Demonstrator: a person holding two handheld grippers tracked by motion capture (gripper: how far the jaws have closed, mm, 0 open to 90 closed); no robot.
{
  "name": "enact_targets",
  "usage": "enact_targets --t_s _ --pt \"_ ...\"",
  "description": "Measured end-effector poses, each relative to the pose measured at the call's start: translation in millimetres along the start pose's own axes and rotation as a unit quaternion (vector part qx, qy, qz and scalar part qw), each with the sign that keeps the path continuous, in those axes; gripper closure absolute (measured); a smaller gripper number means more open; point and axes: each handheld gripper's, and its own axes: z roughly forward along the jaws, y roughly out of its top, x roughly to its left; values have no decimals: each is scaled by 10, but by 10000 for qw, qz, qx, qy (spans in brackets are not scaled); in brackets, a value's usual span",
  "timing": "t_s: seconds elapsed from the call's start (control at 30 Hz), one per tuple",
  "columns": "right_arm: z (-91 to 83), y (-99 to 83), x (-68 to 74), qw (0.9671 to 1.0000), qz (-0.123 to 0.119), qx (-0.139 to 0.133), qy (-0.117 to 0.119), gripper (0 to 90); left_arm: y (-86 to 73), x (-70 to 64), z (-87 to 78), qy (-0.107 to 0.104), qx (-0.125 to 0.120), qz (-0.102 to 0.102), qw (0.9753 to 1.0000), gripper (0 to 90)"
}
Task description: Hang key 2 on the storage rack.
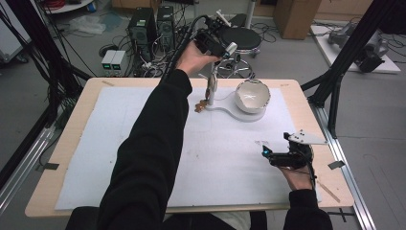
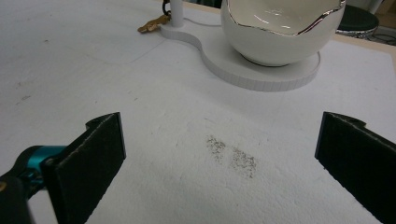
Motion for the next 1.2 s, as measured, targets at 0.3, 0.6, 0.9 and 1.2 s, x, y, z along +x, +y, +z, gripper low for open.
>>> enact_targets --t_s 0.3,0.6,0.9,1.2 --pt "-5 -6 5 10000 -26 21 4 7 -17 -1 24 -83 -63 56 9999 749" --pt "-12 -12 4 10000 -30 14 -2 7 -11 -9 -44 -456 -162 -173 9987 433" --pt "-2 -15 8 10000 -2 31 0 7 -1 -186 -198 -508 -356 216 9978 61" --pt "41 -5 15 10000 -44 43 36 7 -137 -169 -390 -510 -541 160 9971 19"
